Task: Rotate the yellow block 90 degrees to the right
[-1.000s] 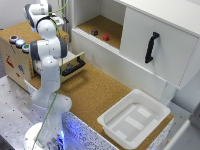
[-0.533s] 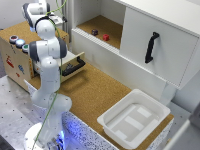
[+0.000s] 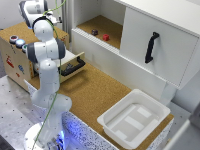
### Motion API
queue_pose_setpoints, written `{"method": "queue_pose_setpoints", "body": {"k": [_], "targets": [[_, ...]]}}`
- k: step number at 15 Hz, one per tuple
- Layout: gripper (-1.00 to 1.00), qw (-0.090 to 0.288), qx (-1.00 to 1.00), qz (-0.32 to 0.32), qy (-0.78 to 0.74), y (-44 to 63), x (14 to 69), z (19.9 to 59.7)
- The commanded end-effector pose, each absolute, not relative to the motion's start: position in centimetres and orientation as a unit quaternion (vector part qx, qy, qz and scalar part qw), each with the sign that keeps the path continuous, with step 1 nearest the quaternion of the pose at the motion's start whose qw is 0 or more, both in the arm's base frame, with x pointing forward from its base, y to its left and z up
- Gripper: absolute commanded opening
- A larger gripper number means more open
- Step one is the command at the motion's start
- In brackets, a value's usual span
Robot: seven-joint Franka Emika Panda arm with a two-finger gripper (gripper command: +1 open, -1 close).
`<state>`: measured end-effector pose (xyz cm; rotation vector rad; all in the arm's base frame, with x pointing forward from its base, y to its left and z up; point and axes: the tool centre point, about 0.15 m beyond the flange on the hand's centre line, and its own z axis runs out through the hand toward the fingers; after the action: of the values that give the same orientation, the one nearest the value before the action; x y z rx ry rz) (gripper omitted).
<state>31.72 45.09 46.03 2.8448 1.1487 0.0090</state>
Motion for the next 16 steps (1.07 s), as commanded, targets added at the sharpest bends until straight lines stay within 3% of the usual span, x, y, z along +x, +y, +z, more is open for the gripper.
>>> {"method": "queue_pose_setpoints", "body": {"k": [1,6,9,14,16], "targets": [[-1.0,0.007,0.974,0.012,0.224,44.9,31.7,44.2],[-1.0,-0.022,0.994,0.009,0.105,45.3,34.2,42.3],[-1.0,-0.067,0.997,0.015,0.034,45.6,36.4,41.6],[-1.0,-0.01,0.999,-0.027,-0.034,45.2,37.8,42.6],[-1.0,-0.02,0.998,-0.028,-0.047,44.5,37.7,42.8]]}}
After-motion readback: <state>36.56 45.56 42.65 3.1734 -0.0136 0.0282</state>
